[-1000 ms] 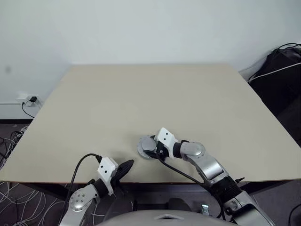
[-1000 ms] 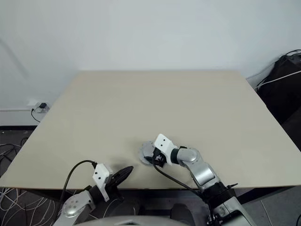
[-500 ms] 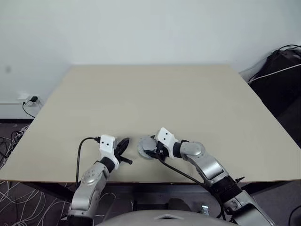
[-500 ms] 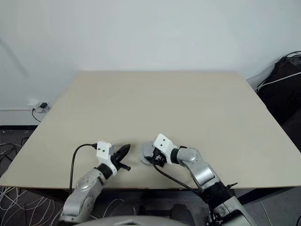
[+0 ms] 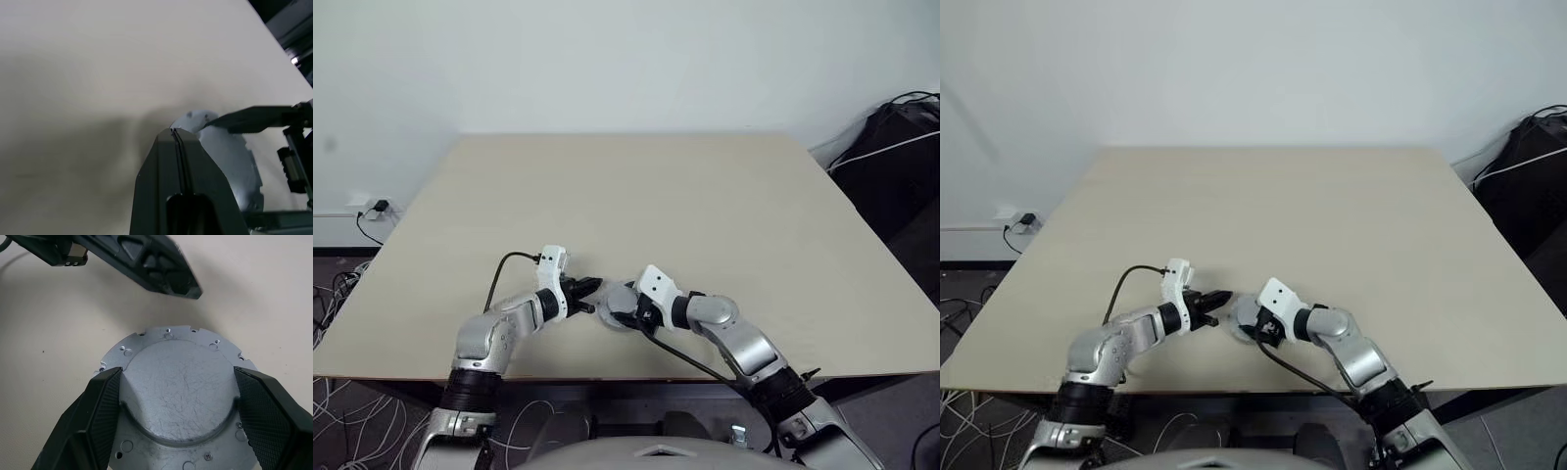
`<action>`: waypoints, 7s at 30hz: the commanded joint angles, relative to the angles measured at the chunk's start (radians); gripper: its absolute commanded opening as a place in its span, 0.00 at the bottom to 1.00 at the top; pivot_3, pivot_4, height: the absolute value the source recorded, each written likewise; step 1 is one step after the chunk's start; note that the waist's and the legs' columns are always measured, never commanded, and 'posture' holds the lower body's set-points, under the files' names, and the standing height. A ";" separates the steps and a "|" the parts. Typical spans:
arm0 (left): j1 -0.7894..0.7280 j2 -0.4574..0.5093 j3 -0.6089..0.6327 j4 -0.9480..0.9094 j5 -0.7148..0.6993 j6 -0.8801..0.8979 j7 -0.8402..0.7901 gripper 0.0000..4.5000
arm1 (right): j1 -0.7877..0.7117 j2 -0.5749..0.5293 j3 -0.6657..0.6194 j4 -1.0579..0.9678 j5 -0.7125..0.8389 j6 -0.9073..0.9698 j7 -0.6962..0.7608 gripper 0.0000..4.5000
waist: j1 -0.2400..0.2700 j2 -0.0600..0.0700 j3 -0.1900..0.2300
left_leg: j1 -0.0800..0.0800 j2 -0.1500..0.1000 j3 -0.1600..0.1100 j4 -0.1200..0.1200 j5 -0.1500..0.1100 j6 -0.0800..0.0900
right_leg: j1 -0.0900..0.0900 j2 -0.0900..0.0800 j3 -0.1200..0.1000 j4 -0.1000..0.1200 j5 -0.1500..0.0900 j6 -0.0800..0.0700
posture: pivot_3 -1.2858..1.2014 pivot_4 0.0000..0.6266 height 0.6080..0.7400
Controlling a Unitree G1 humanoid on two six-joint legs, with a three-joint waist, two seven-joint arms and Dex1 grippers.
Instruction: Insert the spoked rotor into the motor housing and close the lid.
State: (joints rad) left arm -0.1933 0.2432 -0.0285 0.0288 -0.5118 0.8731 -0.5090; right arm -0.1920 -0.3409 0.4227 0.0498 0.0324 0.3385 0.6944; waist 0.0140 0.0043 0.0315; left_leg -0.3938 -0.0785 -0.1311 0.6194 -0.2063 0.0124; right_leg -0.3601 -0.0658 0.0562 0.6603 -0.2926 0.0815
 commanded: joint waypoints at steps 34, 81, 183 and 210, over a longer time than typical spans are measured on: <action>0.011 0.006 -0.083 -0.036 0.024 0.127 -0.041 0.00 | 0.138 -0.054 -0.199 -0.324 0.104 0.144 -0.059 1.00 | 0.009 -0.002 0.001 | -0.002 0.000 0.000 0.000 0.000 0.000 | -0.001 -0.002 0.001 -0.001 -0.002 -0.004 | 0.52 0.00 1.00; 0.027 0.009 -0.086 -0.049 0.030 0.117 -0.053 0.00 | 0.129 0.472 -0.758 -0.096 0.847 0.994 -0.477 1.00 | -0.006 0.002 -0.002 | -0.002 0.000 0.003 -0.004 0.000 0.000 | -0.004 -0.005 0.003 -0.001 -0.003 -0.006 | 0.52 0.00 1.00; 0.528 -0.357 0.225 -0.247 -0.878 -0.104 0.129 1.00 | 0.147 0.410 -0.575 -0.214 1.369 0.879 -0.660 0.29 | -0.037 0.002 0.012 | -0.018 0.001 0.004 -0.002 0.000 0.000 | -0.020 0.000 0.006 -0.001 0.001 -0.013 | 0.52 0.00 1.00; 0.541 -0.344 0.179 -0.260 -0.930 -0.151 0.141 0.47 | 0.166 0.329 -0.498 -0.236 1.387 0.808 -0.689 0.29 | -0.037 0.002 0.012 | -0.017 0.001 0.004 0.001 0.000 0.001 | -0.018 0.001 0.006 -0.001 0.002 -0.012 | 0.52 0.00 1.00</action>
State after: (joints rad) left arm 0.3551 -0.0686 0.1712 -0.1985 -1.4289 0.7233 -0.3643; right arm -0.0128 -0.0121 -0.0751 -0.1301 1.4538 1.1991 0.0039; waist -0.0234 0.0063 0.0436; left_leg -0.4112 -0.0775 -0.1271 0.6208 -0.2067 0.0132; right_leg -0.3782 -0.0648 0.0624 0.6594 -0.2909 0.0693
